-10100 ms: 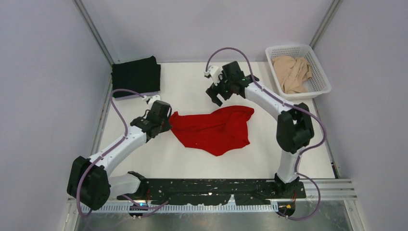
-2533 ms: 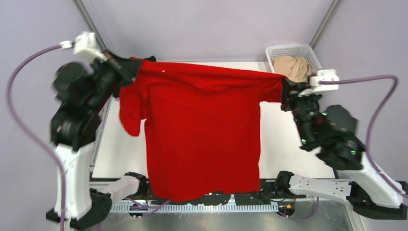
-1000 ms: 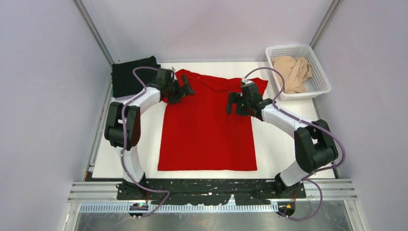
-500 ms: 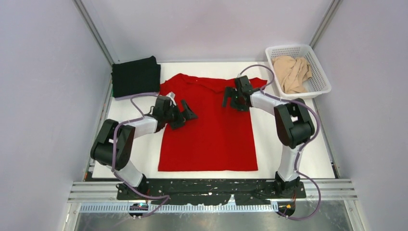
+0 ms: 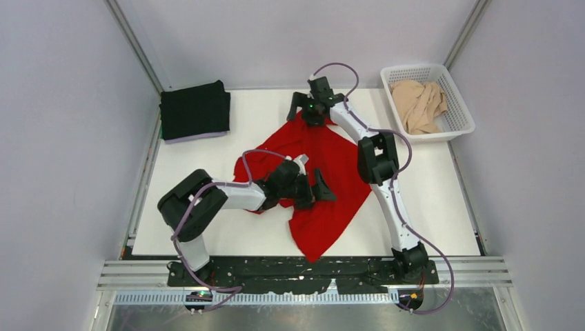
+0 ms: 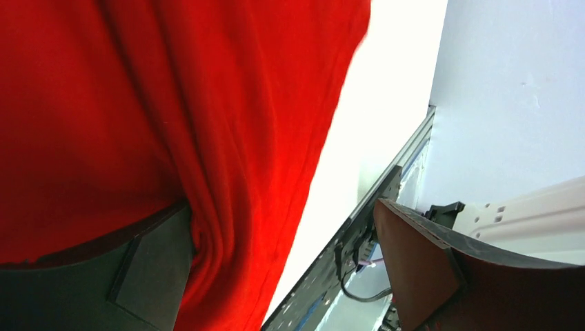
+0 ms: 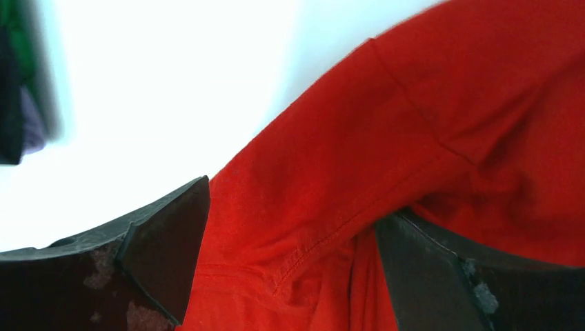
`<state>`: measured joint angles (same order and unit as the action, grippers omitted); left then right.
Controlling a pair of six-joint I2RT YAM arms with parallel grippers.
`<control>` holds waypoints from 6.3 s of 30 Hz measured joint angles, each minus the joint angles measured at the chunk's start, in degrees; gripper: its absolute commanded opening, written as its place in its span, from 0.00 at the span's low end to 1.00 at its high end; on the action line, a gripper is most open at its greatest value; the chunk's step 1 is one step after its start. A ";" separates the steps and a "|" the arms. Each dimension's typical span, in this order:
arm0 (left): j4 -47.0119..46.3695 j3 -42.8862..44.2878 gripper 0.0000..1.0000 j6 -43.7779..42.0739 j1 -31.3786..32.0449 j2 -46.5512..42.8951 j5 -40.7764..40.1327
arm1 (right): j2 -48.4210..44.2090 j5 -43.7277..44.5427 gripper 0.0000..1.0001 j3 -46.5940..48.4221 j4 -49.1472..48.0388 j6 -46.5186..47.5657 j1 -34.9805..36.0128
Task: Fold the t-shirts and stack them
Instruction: Flatten out the tshirt
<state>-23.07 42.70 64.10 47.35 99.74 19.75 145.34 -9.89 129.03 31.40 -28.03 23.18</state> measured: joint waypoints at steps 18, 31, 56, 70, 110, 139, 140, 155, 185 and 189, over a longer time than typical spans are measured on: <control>25.66 6.10 0.99 -13.86 2.69 -20.57 -17.97 | -15.98 -6.56 0.95 -16.33 -1.79 9.51 -2.29; 31.67 2.84 0.99 -17.51 -15.28 -13.92 -15.72 | -56.68 3.58 0.95 -71.67 -12.74 3.96 -2.32; 31.78 -12.81 1.00 -11.80 -4.79 -27.39 -6.43 | -41.35 17.11 0.93 -63.95 -9.27 3.91 -18.71; 55.49 8.33 0.99 -21.24 -6.49 -26.91 -24.28 | -46.14 24.26 0.97 -61.81 -6.32 8.72 -14.19; 75.38 53.99 0.00 -38.60 -16.98 22.80 -36.24 | -56.02 22.80 0.96 -81.53 -13.77 6.47 -8.41; 82.88 60.52 1.00 -36.89 -40.39 18.69 -38.42 | -54.10 23.78 0.95 -78.82 -12.15 8.02 -8.68; 82.05 58.58 1.00 -36.89 -39.89 17.27 -37.16 | -54.60 23.74 0.95 -78.82 -11.98 8.02 -8.68; 62.12 29.29 1.00 -33.48 -28.15 0.39 -13.22 | -58.38 18.84 0.95 -79.32 -13.49 7.13 -8.68; 75.41 74.01 0.99 -29.59 -36.54 35.34 -7.72 | -30.51 9.31 0.95 -49.53 -12.02 6.75 -14.86; 76.15 74.34 1.00 -30.08 -36.61 34.80 -7.74 | -30.82 9.11 0.96 -49.57 -11.50 6.69 -15.04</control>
<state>53.08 117.03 34.02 10.74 134.54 12.01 114.52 -0.78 79.46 19.90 -21.34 8.14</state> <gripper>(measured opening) 0.994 0.955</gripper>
